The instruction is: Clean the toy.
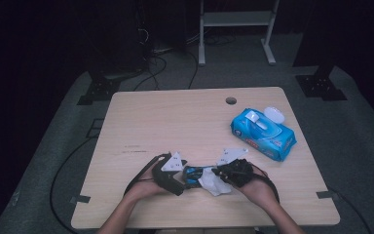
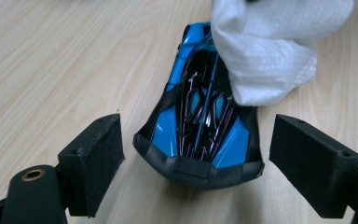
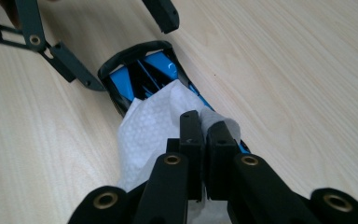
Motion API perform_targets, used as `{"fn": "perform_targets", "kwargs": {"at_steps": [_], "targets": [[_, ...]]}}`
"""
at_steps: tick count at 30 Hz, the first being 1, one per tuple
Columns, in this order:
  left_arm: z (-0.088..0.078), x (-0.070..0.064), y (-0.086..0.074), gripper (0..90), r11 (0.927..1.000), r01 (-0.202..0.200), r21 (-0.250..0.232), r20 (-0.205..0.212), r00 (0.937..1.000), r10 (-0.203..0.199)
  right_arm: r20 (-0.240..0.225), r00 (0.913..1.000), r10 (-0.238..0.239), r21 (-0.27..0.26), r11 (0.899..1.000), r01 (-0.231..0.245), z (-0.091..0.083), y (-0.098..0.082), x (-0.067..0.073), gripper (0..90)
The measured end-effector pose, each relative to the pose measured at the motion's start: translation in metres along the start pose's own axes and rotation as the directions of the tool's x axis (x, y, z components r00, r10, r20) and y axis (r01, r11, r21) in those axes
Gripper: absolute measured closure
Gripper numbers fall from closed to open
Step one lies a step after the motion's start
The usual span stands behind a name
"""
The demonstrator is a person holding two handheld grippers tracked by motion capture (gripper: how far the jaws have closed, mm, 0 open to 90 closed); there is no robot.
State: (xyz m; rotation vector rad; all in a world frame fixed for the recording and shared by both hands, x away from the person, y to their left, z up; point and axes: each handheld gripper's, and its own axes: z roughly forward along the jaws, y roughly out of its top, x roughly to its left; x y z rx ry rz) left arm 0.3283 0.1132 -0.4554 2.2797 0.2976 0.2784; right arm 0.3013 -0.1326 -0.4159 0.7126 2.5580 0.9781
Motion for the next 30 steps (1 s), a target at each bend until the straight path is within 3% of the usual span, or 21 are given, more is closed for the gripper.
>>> {"fn": "perform_targets", "kwargs": {"at_steps": [7, 11, 14, 18, 21, 23, 30], "targets": [[0.003, -0.001, 0.000, 18.6, 0.9998, -0.012, 0.015, -0.004, 0.9999, 0.012, -0.007, 0.9987, -0.050, -0.078, 0.996, 0.050, 0.006, -0.019, 0.012, 69.6], [0.004, -0.001, 0.000, 18.6, 0.9994, -0.018, 0.028, -0.001, 0.9998, 0.018, -0.015, 0.9975, -0.069, -0.097, 0.993, 0.067, 0.013, -0.026, 0.018, 58.7], [0.005, -0.001, -0.001, 18.5, 0.9995, -0.014, 0.027, 0.005, 0.9999, 0.014, 0.005, 0.9959, -0.091, -0.081, 0.993, 0.091, 0.020, -0.029, 0.022, 55.8], [0.006, 0.001, -0.002, 14.5, 0.9998, 0.014, 0.014, 0.033, 0.9994, -0.014, 0.019, 0.9946, -0.102, -0.082, 0.991, 0.103, 0.025, -0.029, 0.024, 56.7], [0.009, 0.003, -0.004, 11.5, 0.9991, 0.031, 0.027, 0.037, 0.9988, -0.032, 0.048, 0.9928, -0.110, -0.082, 0.990, 0.113, 0.026, -0.029, 0.027, 60.4], [0.012, 0.004, -0.005, 11.0, 0.9987, 0.024, 0.046, 0.035, 0.9991, -0.025, 0.053, 0.9945, -0.090, -0.094, 0.991, 0.095, 0.026, -0.030, 0.027, 62.6], [0.020, 0.003, -0.007, 14.6, 0.9958, 0.002, 0.092, 0.033, 0.9995, -0.005, -0.020, 0.9993, -0.031, -0.092, 0.995, 0.029, 0.025, -0.031, 0.024, 81.1]]}}
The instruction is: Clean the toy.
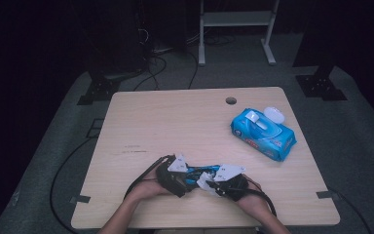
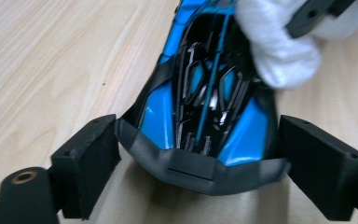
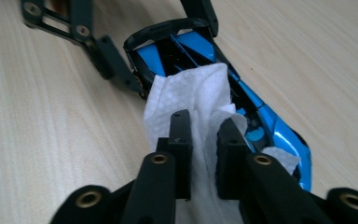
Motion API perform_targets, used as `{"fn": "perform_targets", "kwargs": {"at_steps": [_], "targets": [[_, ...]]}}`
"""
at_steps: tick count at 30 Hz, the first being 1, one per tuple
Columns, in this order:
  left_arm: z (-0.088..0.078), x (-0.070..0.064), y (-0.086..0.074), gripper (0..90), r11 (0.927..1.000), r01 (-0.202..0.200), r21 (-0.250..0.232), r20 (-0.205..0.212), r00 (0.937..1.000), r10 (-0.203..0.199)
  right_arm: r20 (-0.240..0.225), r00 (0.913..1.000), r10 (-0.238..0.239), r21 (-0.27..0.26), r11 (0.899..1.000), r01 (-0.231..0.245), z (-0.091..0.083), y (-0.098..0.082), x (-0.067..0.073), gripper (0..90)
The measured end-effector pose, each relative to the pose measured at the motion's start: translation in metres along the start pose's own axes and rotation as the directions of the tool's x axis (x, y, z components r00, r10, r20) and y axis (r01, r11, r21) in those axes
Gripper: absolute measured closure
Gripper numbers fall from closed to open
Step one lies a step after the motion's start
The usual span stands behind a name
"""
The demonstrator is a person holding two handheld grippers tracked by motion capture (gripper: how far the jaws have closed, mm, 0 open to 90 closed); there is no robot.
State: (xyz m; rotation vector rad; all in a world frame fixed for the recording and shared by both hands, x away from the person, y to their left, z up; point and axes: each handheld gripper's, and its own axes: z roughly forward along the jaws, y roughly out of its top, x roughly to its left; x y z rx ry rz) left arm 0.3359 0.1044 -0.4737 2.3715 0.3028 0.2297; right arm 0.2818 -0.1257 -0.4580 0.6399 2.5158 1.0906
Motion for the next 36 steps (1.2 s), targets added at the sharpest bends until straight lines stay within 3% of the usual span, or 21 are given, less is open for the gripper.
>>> {"fn": "perform_targets", "kwargs": {"at_steps": [1, 5, 9, 11, 13, 16, 19, 22, 24, 25, 27, 29, 31, 34, 36], "targets": [[0.000, 0.000, 0.000, 18.6, 1.0000, -0.003, -0.001, 0.002, 1.0000, 0.003, -0.014, 0.9998, 0.015, 0.009, 1.000, -0.015, 0.000, 0.001, -0.002, 82.3], [0.000, -0.001, 0.000, 20.4, 1.0000, 0.001, -0.004, 0.004, 1.0000, -0.001, -0.042, 0.9973, 0.060, 0.021, 0.998, -0.060, -0.003, 0.003, -0.010, 83.7], [-0.001, 0.001, -0.001, 20.9, 0.9999, 0.009, -0.010, 0.013, 0.9999, -0.009, 0.019, 0.9939, 0.109, 0.003, 0.994, -0.109, -0.017, 0.000, -0.025, 83.7], [-0.001, 0.001, -0.001, 20.9, 1.0000, 0.005, -0.008, 0.012, 0.9999, -0.005, 0.065, 0.9905, 0.121, 0.034, 0.992, -0.124, -0.020, -0.006, -0.033, 83.7], [-0.001, 0.001, 0.000, 21.0, 1.0000, 0.004, -0.008, 0.012, 0.9999, -0.004, 0.071, 0.9888, 0.132, 0.058, 0.989, -0.136, -0.018, -0.011, -0.037, 83.7], [0.000, 0.000, 0.000, 21.0, 0.9999, 0.009, -0.007, 0.010, 0.9999, -0.009, 0.051, 0.9910, 0.124, 0.051, 0.991, -0.127, -0.013, -0.009, -0.035, 83.7], [0.000, -0.001, 0.000, 21.1, 0.9999, 0.011, -0.008, 0.009, 0.9999, -0.010, -0.019, 0.9926, 0.120, 0.019, 0.993, -0.119, -0.007, 0.000, -0.024, 83.6], [-0.002, 0.000, -0.001, 21.4, 0.9999, 0.009, -0.007, 0.014, 0.9999, -0.009, -0.023, 0.9970, 0.074, 0.024, 0.997, -0.073, -0.003, 0.005, -0.018, 83.5], [-0.003, -0.001, -0.001, 21.5, 1.0000, 0.006, -0.003, 0.012, 0.9999, -0.006, -0.035, 0.9929, 0.114, 0.032, 0.993, -0.113, -0.005, 0.001, -0.025, 83.5], [-0.003, -0.001, -0.001, 21.6, 1.0000, 0.002, -0.002, 0.012, 0.9999, -0.002, -0.026, 0.9925, 0.119, 0.035, 0.992, -0.118, -0.007, -0.001, -0.028, 83.5], [-0.003, -0.001, -0.001, 21.6, 1.0000, -0.002, 0.004, 0.009, 1.0000, 0.002, 0.042, 0.9895, 0.138, 0.072, 0.987, -0.141, -0.011, -0.009, -0.040, 83.4], [-0.003, -0.003, 0.000, 21.5, 1.0000, -0.005, 0.008, 0.000, 1.0000, 0.005, 0.031, 0.9835, 0.178, 0.070, 0.981, -0.180, -0.015, -0.015, -0.046, 83.5], [-0.002, -0.004, 0.000, 21.4, 0.9999, -0.009, 0.009, -0.002, 1.0000, 0.009, 0.030, 0.9842, 0.174, 0.070, 0.982, -0.176, -0.015, -0.015, -0.044, 83.5], [-0.002, -0.003, 0.000, 21.4, 1.0000, -0.006, 0.004, 0.001, 1.0000, 0.006, -0.024, 0.9840, 0.176, 0.036, 0.984, -0.176, -0.012, -0.007, -0.034, 83.5], [-0.003, -0.002, 0.000, 21.4, 1.0000, -0.003, 0.008, 0.005, 1.0000, 0.003, -0.048, 0.9887, 0.142, 0.035, 0.989, -0.141, -0.005, 0.000, -0.026, 83.5]]}}
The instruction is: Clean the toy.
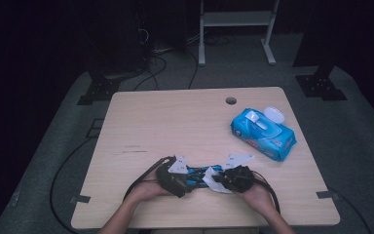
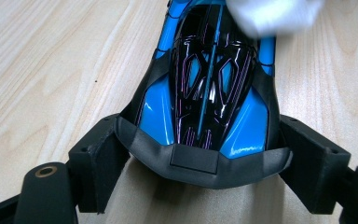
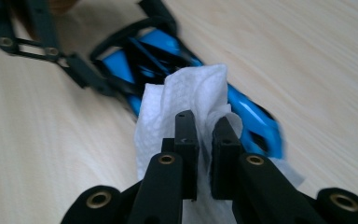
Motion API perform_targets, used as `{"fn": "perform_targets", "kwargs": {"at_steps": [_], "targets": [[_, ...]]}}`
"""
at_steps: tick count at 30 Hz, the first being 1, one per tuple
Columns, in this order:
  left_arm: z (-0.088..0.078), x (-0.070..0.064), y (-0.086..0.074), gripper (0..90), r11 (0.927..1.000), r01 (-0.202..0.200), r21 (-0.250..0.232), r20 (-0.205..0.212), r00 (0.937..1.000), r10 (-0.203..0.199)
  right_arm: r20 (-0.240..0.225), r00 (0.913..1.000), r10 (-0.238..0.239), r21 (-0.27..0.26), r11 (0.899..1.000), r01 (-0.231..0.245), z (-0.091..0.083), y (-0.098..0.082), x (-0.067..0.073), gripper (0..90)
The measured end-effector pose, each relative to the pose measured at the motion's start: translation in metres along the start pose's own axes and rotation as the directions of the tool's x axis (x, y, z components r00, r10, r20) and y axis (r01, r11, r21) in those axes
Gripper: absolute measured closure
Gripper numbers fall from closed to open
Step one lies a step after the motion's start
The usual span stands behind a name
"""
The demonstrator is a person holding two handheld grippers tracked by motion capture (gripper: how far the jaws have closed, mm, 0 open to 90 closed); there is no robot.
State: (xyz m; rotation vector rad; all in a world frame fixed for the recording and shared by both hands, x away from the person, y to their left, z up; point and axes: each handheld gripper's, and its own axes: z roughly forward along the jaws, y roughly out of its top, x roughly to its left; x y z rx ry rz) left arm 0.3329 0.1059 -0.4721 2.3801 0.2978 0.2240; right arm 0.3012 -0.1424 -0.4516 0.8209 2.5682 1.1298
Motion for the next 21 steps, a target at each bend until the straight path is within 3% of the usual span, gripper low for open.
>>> {"fn": "perform_targets", "kwargs": {"at_steps": [1, 3, 5, 7, 9, 17, 18, 20, 21], "targets": [[-0.001, 0.000, -0.001, 21.6, 1.0000, 0.003, -0.004, 0.005, 1.0000, -0.003, 0.007, 0.9998, -0.019, 0.004, 1.000, 0.019, 0.001, 0.001, 0.001, 83.5], [-0.001, 0.000, -0.002, 21.7, 0.9999, -0.005, -0.010, 0.004, 1.0000, 0.005, 0.012, 0.9999, -0.009, 0.009, 1.000, 0.009, -0.001, 0.000, -0.004, 83.5], [-0.001, -0.002, -0.002, 21.2, 0.9999, -0.014, -0.010, -0.006, 0.9999, 0.014, 0.050, 0.9986, 0.019, 0.026, 0.999, -0.020, -0.005, -0.005, -0.013, 83.5], [-0.001, -0.002, -0.002, 20.9, 0.9999, -0.014, -0.010, -0.008, 0.9999, 0.014, 0.047, 0.9964, 0.070, 0.038, 0.997, -0.072, -0.008, -0.008, -0.021, 83.5], [-0.001, -0.001, -0.002, 21.0, 0.9999, -0.005, -0.017, -0.004, 1.0000, 0.005, 0.048, 0.9960, 0.075, 0.034, 0.996, -0.077, -0.009, -0.010, -0.021, 83.5], [-0.002, -0.001, -0.002, 22.2, 0.9998, -0.001, -0.021, 0.003, 1.0000, 0.001, 0.039, 0.9990, -0.020, 0.017, 1.000, 0.019, -0.004, -0.002, -0.005, 83.4], [-0.002, -0.001, -0.002, 22.2, 0.9997, 0.000, -0.023, 0.006, 1.0000, 0.001, 0.038, 0.9991, -0.019, 0.016, 1.000, 0.018, -0.004, -0.002, -0.006, 83.4], [-0.002, -0.001, -0.002, 22.5, 0.9997, 0.000, -0.025, 0.009, 1.0000, 0.000, 0.079, 0.9969, -0.001, 0.035, 0.999, -0.002, -0.005, -0.004, -0.012, 83.4], [-0.001, -0.001, -0.002, 22.6, 0.9997, 0.000, -0.024, 0.009, 1.0000, 0.000, 0.067, 0.9973, 0.029, 0.032, 0.999, -0.031, -0.006, -0.004, -0.014, 83.5]]}}
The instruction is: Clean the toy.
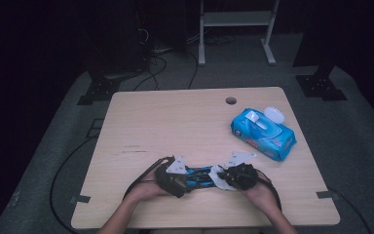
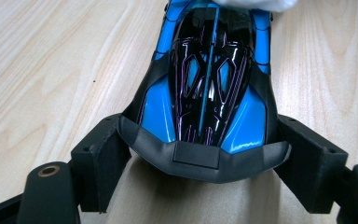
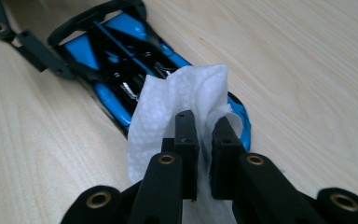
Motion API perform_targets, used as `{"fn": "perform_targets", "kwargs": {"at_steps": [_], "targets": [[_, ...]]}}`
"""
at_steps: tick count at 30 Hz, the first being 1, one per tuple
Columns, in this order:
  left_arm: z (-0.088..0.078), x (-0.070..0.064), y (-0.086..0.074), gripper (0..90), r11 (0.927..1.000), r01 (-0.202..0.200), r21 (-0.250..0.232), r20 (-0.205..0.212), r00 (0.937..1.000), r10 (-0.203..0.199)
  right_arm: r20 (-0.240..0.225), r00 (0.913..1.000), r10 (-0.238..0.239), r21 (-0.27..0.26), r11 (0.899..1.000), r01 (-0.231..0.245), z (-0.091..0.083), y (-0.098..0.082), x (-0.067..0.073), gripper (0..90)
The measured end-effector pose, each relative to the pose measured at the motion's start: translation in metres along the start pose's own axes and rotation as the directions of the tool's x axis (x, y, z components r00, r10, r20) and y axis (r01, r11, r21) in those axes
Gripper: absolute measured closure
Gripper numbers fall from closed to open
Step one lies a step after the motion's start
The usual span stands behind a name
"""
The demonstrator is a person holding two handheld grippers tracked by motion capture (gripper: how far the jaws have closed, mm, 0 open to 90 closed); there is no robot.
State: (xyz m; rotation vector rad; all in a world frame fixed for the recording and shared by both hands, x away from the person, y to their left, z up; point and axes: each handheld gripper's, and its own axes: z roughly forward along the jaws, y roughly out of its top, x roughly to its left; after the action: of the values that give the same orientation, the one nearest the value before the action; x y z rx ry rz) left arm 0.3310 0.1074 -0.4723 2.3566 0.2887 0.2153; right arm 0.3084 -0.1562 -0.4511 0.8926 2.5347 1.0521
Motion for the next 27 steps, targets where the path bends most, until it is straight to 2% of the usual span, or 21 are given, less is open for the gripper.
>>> {"fn": "perform_targets", "kwargs": {"at_steps": [2, 4, 5, 7, 10, 13, 15, 16, 17, 19, 21, 24, 26, 27], "targets": [[0.001, -0.001, 0.001, 22.7, 1.0000, -0.001, -0.001, 0.002, 1.0000, 0.001, -0.013, 0.9999, 0.011, -0.013, 1.000, -0.011, 0.000, 0.001, 0.002, 83.4], [0.003, -0.002, 0.002, 22.8, 1.0000, -0.001, -0.006, 0.004, 1.0000, 0.001, -0.078, 0.9969, 0.008, -0.046, 0.999, -0.011, 0.002, 0.004, 0.008, 83.4], [0.003, -0.001, 0.003, 22.9, 1.0000, -0.007, 0.001, 0.002, 1.0000, 0.007, -0.087, 0.9962, -0.009, -0.045, 0.999, 0.005, 0.004, 0.006, 0.013, 83.4], [0.003, -0.001, 0.002, 23.0, 1.0000, 0.001, -0.008, 0.006, 1.0000, -0.001, -0.070, 0.9961, -0.054, -0.044, 0.998, 0.051, 0.005, 0.008, 0.017, 83.2], [0.002, -0.002, 0.002, 23.2, 0.9999, -0.012, -0.002, 0.007, 0.9999, 0.012, -0.064, 0.9979, -0.008, -0.034, 0.999, 0.006, 0.002, 0.003, 0.006, 83.2], [0.004, -0.002, 0.003, 23.3, 0.9999, -0.002, -0.011, 0.011, 0.9999, 0.002, -0.064, 0.9962, 0.059, -0.029, 0.998, -0.061, 0.000, 0.001, -0.002, 83.3], [0.005, -0.003, 0.005, 23.5, 0.9999, 0.003, -0.013, 0.014, 0.9999, -0.003, -0.108, 0.9922, 0.062, -0.046, 0.997, -0.068, 0.002, 0.004, 0.004, 83.2], [0.005, -0.003, 0.006, 23.5, 1.0000, -0.004, -0.006, 0.014, 0.9999, 0.004, -0.118, 0.9923, 0.038, -0.052, 0.998, -0.044, 0.003, 0.006, 0.009, 83.2], [0.005, -0.003, 0.006, 23.5, 1.0000, -0.005, -0.005, 0.013, 0.9999, 0.005, -0.115, 0.9934, 0.000, -0.058, 0.998, -0.007, 0.005, 0.008, 0.015, 83.2], [0.004, -0.003, 0.005, 23.6, 1.0000, -0.005, -0.005, 0.015, 0.9999, 0.005, -0.111, 0.9937, -0.020, -0.058, 0.998, 0.013, 0.005, 0.009, 0.017, 83.0], [0.005, -0.004, 0.004, 23.7, 1.0000, -0.003, -0.008, 0.013, 0.9999, 0.003, -0.104, 0.9945, -0.005, -0.059, 0.998, -0.001, 0.005, 0.007, 0.011, 82.9], [0.005, -0.004, 0.005, 23.7, 1.0000, -0.007, -0.007, 0.014, 0.9999, 0.007, -0.043, 0.9991, 0.004, -0.035, 0.999, -0.006, 0.000, 0.003, 0.004, 83.0], [0.005, -0.004, 0.005, 23.7, 1.0000, -0.005, -0.003, 0.012, 0.9999, 0.005, -0.047, 0.9983, 0.033, -0.033, 0.999, -0.035, -0.001, 0.001, 0.002, 83.0], [0.004, -0.005, 0.005, 23.7, 1.0000, -0.002, -0.003, 0.010, 1.0000, 0.002, -0.047, 0.9985, 0.030, -0.035, 0.999, -0.032, -0.001, 0.001, 0.003, 83.0]]}}
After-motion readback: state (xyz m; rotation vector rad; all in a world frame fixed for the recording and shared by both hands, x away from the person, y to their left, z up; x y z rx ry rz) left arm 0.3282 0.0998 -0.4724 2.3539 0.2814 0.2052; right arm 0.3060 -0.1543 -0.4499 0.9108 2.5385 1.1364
